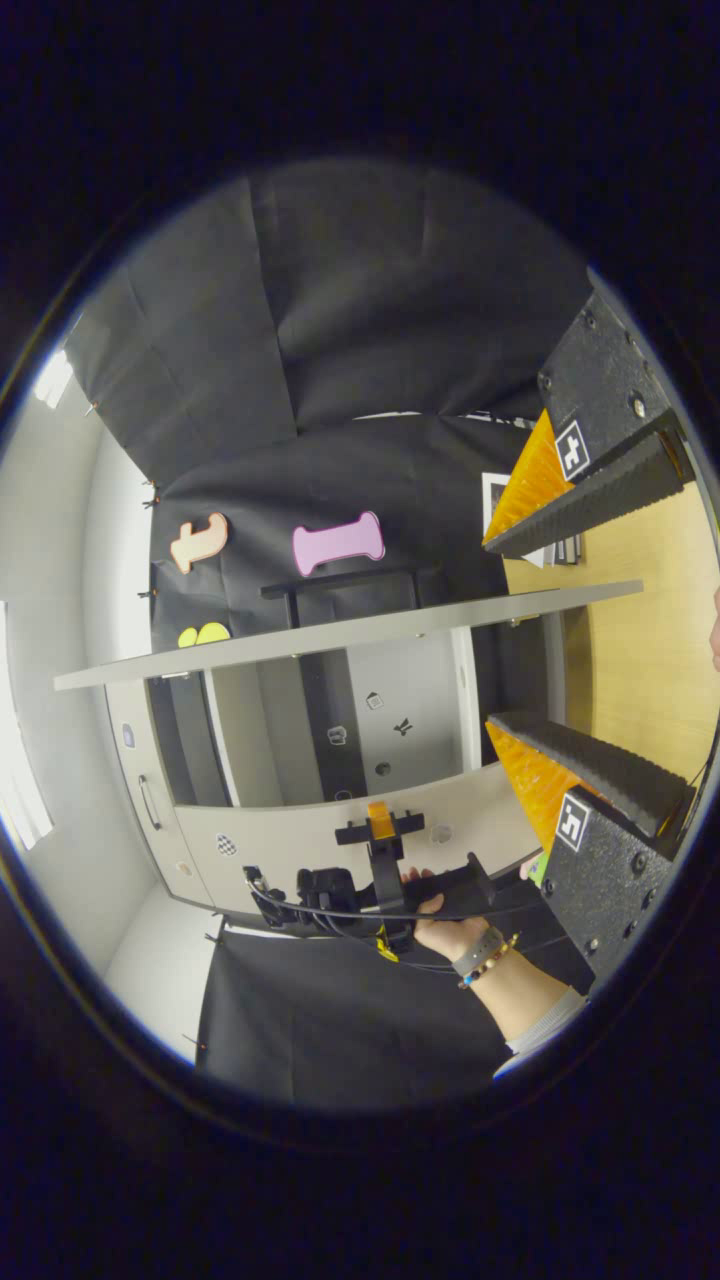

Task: Open the right door of the double-door shoe cabinet with the right hand, and open the left door with the left hand.

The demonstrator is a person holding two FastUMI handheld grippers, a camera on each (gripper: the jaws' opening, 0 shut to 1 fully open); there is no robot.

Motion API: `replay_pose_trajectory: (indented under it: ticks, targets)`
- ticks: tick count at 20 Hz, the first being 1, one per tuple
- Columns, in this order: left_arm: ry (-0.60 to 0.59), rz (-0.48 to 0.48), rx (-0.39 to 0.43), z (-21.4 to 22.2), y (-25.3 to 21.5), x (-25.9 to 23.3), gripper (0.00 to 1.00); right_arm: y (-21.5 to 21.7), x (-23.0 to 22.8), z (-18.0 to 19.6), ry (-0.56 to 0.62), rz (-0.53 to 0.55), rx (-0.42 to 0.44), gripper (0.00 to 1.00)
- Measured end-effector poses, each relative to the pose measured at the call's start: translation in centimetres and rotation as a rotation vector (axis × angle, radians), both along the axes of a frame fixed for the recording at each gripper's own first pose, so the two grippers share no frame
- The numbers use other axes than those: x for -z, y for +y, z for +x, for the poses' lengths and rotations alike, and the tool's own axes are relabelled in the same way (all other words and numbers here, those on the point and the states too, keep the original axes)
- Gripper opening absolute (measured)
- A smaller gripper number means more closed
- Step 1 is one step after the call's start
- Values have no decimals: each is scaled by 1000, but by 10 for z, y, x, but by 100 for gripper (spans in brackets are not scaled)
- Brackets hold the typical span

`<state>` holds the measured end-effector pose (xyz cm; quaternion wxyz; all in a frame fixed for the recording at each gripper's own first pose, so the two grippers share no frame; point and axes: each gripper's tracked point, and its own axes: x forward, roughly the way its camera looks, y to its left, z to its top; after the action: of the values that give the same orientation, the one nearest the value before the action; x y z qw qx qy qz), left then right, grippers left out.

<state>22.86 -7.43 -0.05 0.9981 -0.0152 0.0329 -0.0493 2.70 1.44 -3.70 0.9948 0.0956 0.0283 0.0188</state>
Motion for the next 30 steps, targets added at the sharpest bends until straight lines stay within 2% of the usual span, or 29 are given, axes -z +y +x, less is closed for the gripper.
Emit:
replay_pose_trajectory:
  ticks: [1, 2, 3, 4, 6, 8, 9, 13, 17, 22, 30]
  targets:
    - [2, -8, 1, 0, 2, 1, 72, -1, 1, 0, 2, 0, 3, 96]
    - [6, -17, 14, -3, 2, 0, 69, -2, 2, 1, 5, 0, 4, 98]
    - [10, -30, 45, 1, -3, 2, 60, -2, 4, 1, 8, 0, 3, 96]
    - [31, -50, 75, -3, -10, 6, 60, -1, 5, 2, 13, 0, -1, 98]
    - [31, -30, 77, -3, -10, 5, 32, 1, 6, 2, 16, -2, -8, 98]
    - [9, -26, 54, -3, -9, 5, 23, 4, 6, 0, 15, -9, -17, 98]
    - [5, -24, 40, -2, -9, 4, 13, 5, 7, -2, 15, -13, -19, 98]
    - [25, -24, 33, -13, -7, 4, 14, 6, 8, -6, 14, -18, -23, 98]
    - [9, 35, 36, -46, -1, -4, 13, 11, 14, -12, 25, -20, -24, 98]
    - [12, 20, 59, -81, 18, -6, 13, 18, 15, -12, 30, -22, -42, 98]
    - [-19, 49, -6, -134, 72, -11, 13, 60, 16, -3, 24, -31, -112, 96]
